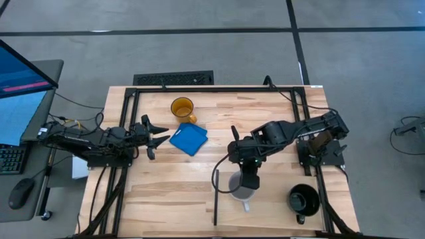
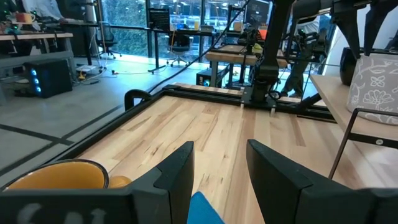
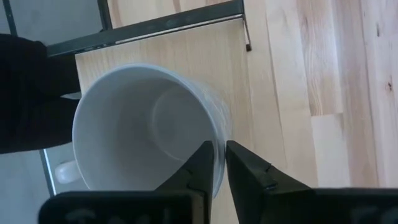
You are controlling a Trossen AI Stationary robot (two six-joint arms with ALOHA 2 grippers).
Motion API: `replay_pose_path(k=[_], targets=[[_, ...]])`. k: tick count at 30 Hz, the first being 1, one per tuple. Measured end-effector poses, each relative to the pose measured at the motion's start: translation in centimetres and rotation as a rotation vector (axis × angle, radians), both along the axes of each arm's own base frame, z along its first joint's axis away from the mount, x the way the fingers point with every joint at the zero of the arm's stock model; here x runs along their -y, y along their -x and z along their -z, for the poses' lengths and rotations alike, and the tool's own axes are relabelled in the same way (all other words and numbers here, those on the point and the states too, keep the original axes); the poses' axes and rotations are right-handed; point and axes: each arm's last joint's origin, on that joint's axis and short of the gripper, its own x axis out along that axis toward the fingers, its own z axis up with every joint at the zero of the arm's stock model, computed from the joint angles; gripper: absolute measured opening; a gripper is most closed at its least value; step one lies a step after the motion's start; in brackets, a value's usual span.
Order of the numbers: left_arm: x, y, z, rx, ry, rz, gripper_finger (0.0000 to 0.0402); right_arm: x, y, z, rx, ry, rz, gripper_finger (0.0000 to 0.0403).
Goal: Stack small to large cups/mugs on shelf
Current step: Put the gray mug on the shelf
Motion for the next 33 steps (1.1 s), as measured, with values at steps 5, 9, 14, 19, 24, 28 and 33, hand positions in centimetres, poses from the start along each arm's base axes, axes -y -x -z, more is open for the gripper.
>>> replay_pose_path(k=[5, 9, 14, 19, 24, 28, 33], targets=[[0.0, 0.0, 0.0, -0.001, 0.0, 0.0, 0.0137, 0.0, 0.0, 0.0, 0.001, 0.002, -0.001, 0.0065], [0.0, 0.0, 0.0, 0.0, 0.0, 0.001, 0.0137, 0.0, 0.0, 0.0, 0.0, 0.003, -0.002, 0.0065], [0.0, 0.0, 0.0, 0.0, 0.0, 0.003, 0.0137, -0.3, -0.8, 1.3, -0.056, -0.015, -0.036, 0.0065], [0.0, 0.0, 0.0, 0.001, 0.001, 0.002, 0.0137, 0.0, -1.1, 1.5, -0.05, -0.009, -0.036, 0.0065], [0.0, 0.0, 0.1, -0.004, 0.007, 0.002, 0.0137, 0.0, -1.2, 1.5, -0.04, 0.003, -0.039, 0.0055], [0.0, 0.0, 0.1, -0.005, 0.007, 0.002, 0.0137, 0.0, -1.2, 1.5, -0.04, 0.0, -0.039, 0.0021], [0.0, 0.0, 0.1, -0.005, 0.006, 0.002, 0.0137, -0.4, -1.0, 1.5, -0.052, -0.004, -0.02, 0.002]])
